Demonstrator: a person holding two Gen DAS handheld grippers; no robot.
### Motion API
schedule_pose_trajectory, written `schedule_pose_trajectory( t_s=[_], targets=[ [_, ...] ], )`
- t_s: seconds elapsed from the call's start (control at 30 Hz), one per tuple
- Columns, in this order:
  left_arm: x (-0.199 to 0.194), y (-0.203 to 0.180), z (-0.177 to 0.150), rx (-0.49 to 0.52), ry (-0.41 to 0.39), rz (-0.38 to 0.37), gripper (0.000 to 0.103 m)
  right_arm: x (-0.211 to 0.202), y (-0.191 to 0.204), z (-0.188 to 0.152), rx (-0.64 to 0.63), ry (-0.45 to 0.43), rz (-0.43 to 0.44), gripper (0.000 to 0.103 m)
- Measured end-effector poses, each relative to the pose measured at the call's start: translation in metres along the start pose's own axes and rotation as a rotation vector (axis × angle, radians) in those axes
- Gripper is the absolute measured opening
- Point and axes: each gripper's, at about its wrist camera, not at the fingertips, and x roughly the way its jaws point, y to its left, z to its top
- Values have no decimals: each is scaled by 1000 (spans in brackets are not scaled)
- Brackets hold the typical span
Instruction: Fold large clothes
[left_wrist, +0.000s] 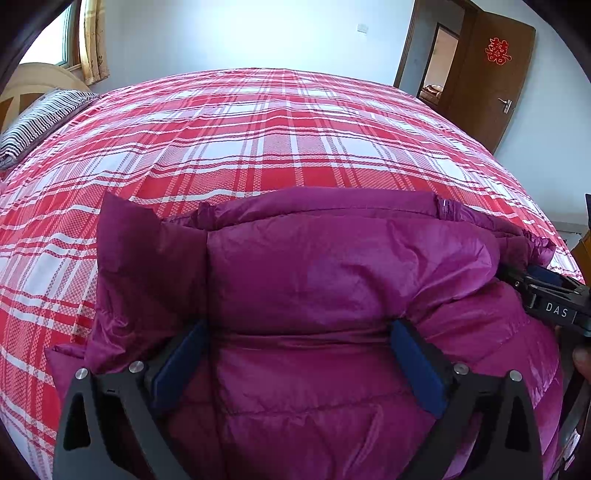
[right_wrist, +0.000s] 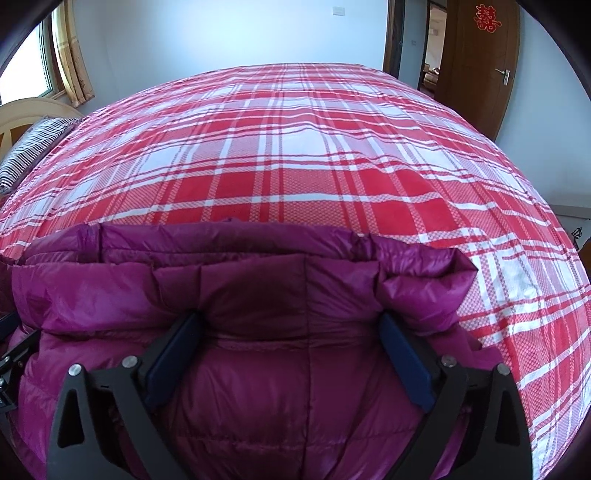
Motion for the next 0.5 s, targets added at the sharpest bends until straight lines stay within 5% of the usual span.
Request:
schedule_pose_trajectory(
  t_s=[0.27, 0.3, 0.4, 0.5],
  targets=[
    [-7, -4, 5, 3, 10, 43, 101, -1, 4, 3, -21, 14, -34, 96],
    [-16, -2, 8, -16, -2, 25, 101, -10, 3, 6, -11, 15, -45, 87],
    [-49, 5, 16, -91, -135, -66, 101, -49, 3, 6, 89, -92, -50, 86],
    [-43, 1, 27, -81, -161, 10, 101, -65, 26, 3, 76, -132, 24, 85]
  ],
)
